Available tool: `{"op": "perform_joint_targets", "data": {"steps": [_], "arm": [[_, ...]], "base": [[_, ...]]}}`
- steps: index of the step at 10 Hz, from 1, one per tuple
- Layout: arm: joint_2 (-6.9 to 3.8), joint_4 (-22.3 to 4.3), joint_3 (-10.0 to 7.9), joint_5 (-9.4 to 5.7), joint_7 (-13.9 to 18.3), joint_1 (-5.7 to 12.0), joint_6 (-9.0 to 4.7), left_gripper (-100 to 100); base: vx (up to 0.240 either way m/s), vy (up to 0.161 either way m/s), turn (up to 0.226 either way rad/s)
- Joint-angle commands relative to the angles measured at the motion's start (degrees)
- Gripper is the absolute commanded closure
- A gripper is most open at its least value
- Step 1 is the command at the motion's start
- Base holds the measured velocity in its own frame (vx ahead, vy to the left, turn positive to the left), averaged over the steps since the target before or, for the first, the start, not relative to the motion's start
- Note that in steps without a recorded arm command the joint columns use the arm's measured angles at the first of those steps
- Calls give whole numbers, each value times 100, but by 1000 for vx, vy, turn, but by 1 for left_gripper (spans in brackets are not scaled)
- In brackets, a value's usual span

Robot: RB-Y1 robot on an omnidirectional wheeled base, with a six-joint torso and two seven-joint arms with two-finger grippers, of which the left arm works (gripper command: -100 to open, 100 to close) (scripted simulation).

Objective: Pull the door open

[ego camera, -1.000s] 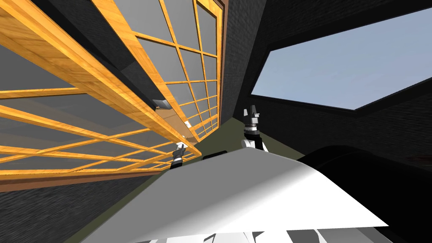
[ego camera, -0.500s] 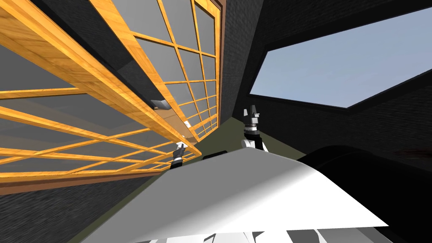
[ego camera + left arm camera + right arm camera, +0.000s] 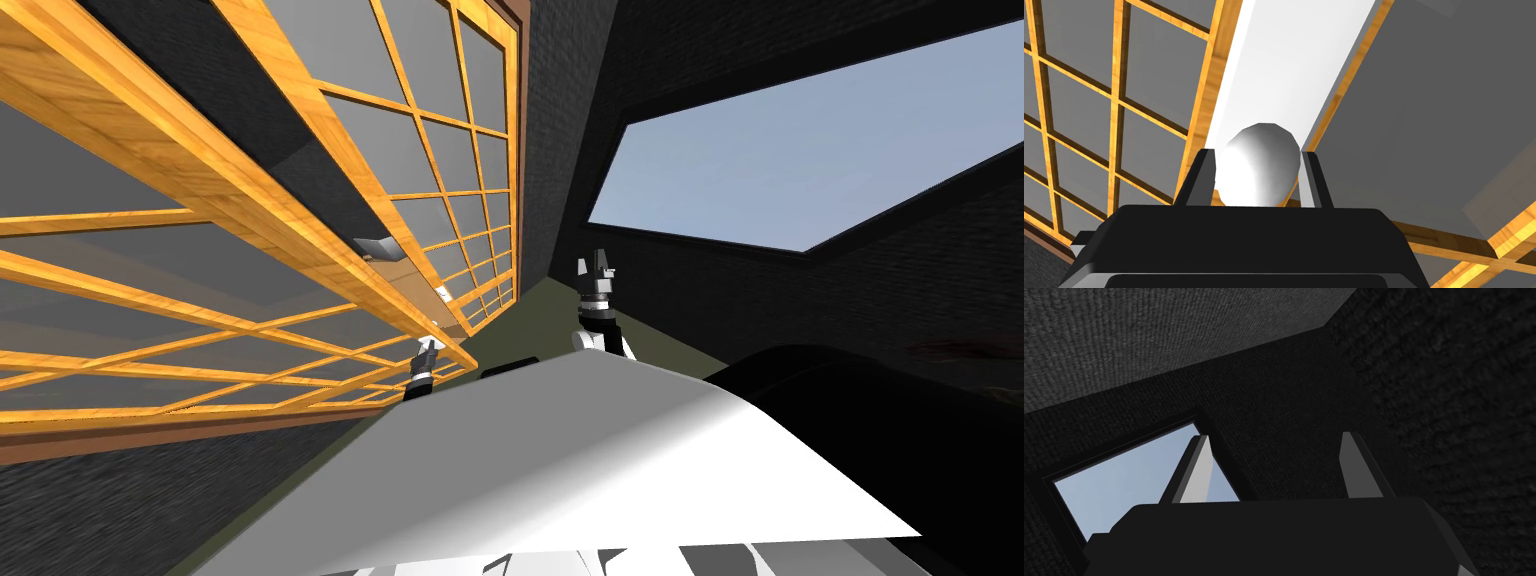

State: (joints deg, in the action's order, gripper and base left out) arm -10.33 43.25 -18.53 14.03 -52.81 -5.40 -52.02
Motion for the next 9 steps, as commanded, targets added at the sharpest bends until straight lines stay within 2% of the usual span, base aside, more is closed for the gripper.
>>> {"op": "perform_joint_targets", "data": {"steps": [1,2,6,7,9], "arm": [[-2,-24,52,-87,286,16,-9,100],[-2,-24,52,-87,339,16,-9,100],[-32,-58,157,-285,977,49,-5,100],[-32,-58,157,-285,998,49,-5,100],[-54,-82,232,-429,1373,74,-2,100]], "base": [[-38,18,-54],[-26,13,-25],[-30,14,-38],[-26,12,-29],[-39,15,-53]]}}
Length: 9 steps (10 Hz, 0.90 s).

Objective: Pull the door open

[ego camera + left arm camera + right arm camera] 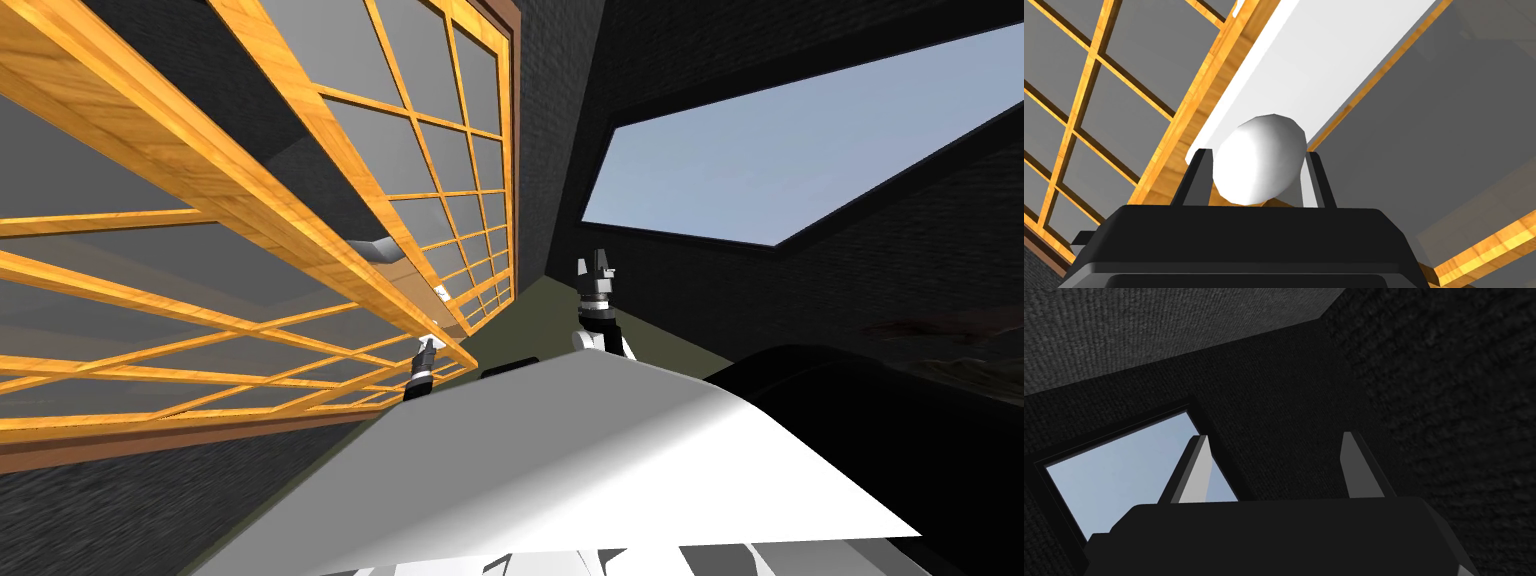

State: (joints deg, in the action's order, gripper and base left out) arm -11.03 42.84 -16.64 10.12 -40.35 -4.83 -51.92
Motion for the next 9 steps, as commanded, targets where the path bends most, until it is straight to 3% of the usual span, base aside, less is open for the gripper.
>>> {"op": "perform_joint_targets", "data": {"steps": [1,9], "arm": [[16,-40,43,-38,208,16,-13,100],[-47,-109,257,-445,1371,84,-5,100]], "base": [[-34,19,-30],[-37,15,-42]]}}
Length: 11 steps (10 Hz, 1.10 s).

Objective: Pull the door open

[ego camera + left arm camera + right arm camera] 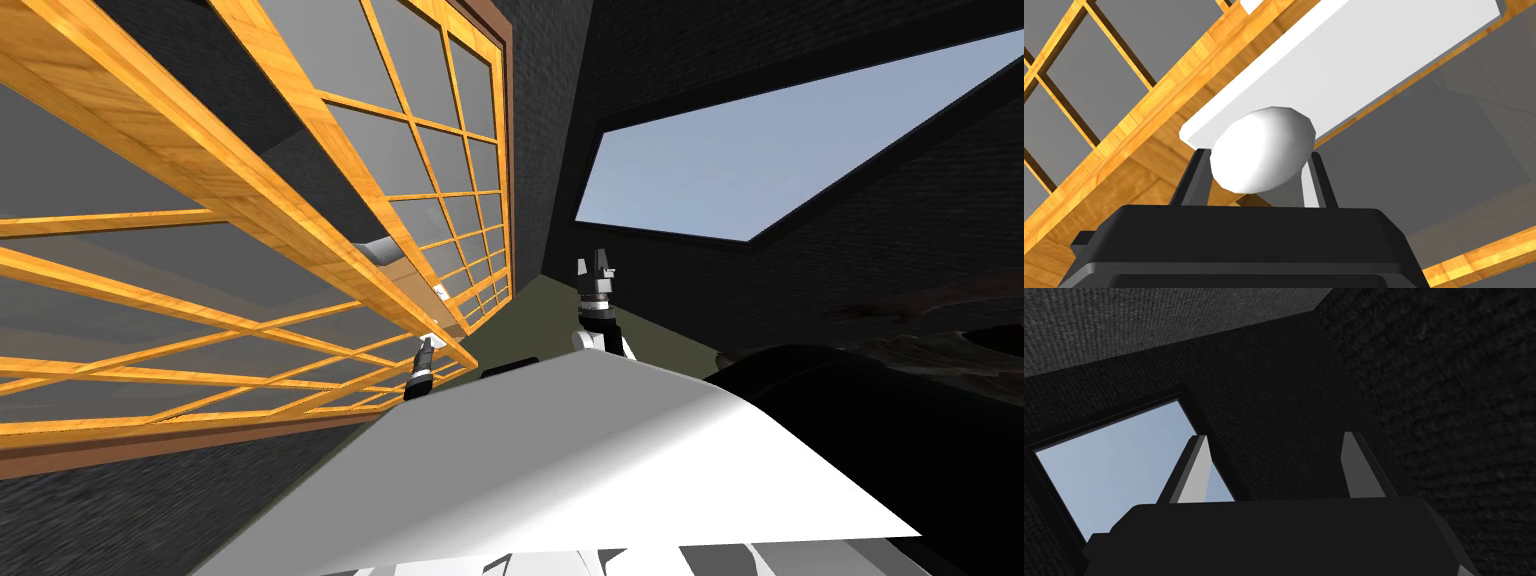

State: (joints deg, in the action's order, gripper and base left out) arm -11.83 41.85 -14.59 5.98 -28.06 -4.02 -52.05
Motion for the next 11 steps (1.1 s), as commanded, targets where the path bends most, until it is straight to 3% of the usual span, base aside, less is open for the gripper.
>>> {"op": "perform_joint_targets", "data": {"steps": [1,8,10,11], "arm": [[20,-25,97,-117,286,18,9,100],[-23,-72,243,-394,1104,64,14,100],[-52,-104,342,-581,1489,96,18,100],[-52,-104,342,-581,1582,96,18,100]], "base": [[-44,20,-64],[-37,15,-43],[-46,22,-62],[-45,21,-46]]}}
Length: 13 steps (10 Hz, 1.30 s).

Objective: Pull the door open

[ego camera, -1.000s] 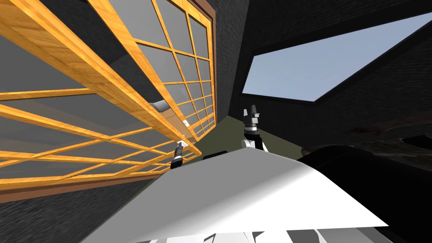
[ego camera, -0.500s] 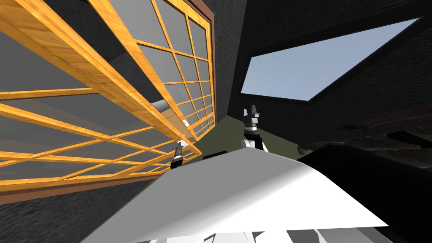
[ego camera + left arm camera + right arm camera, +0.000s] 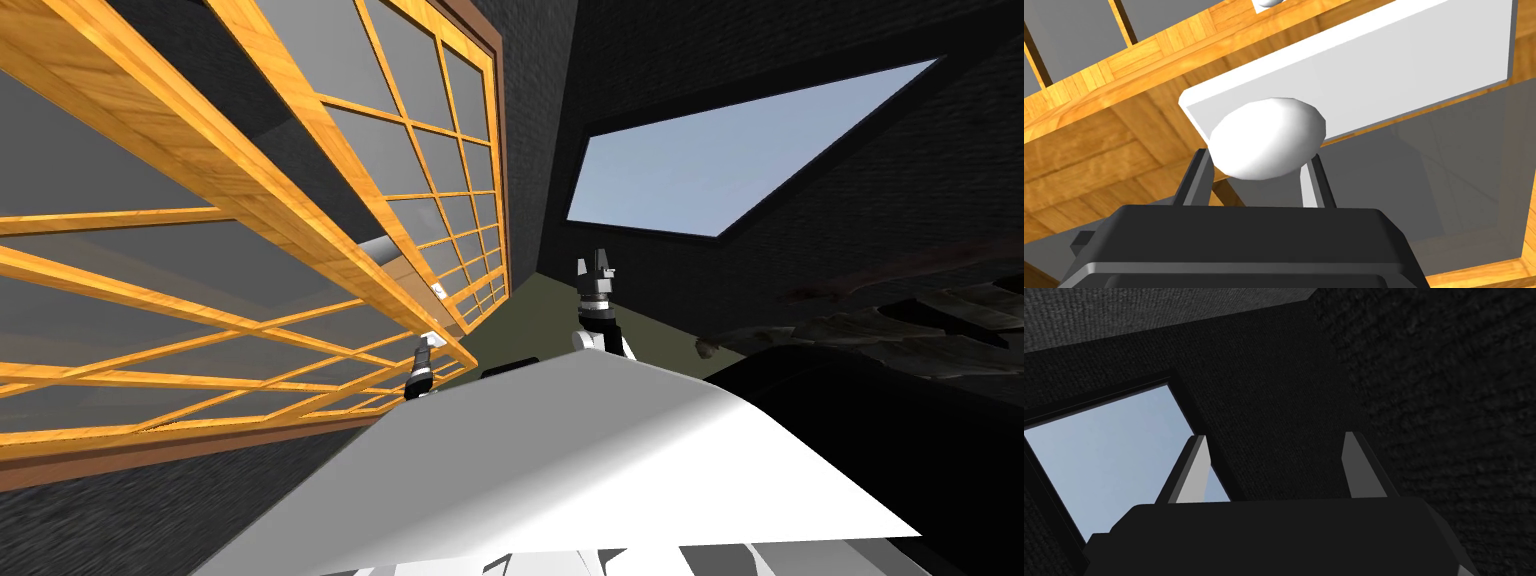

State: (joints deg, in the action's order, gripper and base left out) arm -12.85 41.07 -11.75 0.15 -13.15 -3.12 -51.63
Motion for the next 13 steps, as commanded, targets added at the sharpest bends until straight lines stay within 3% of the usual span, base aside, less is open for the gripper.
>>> {"op": "perform_joint_targets", "data": {"steps": [1,4,6,9,10,11,13], "arm": [[35,-43,109,-96,286,22,-22,100],[20,-59,161,-194,570,39,-20,100],[-10,-92,265,-390,948,71,-17,100],[-25,-109,317,-490,1289,88,-15,100],[-41,-126,371,-591,1510,105,-13,100],[-41,-126,371,-591,1528,105,-13,100],[-72,-161,477,-793,1913,139,-9,100]], "base": [[-41,18,-43],[-37,11,-42],[-45,22,-76],[-43,15,-33],[-40,8,-70],[-35,10,-33],[-48,24,-72]]}}
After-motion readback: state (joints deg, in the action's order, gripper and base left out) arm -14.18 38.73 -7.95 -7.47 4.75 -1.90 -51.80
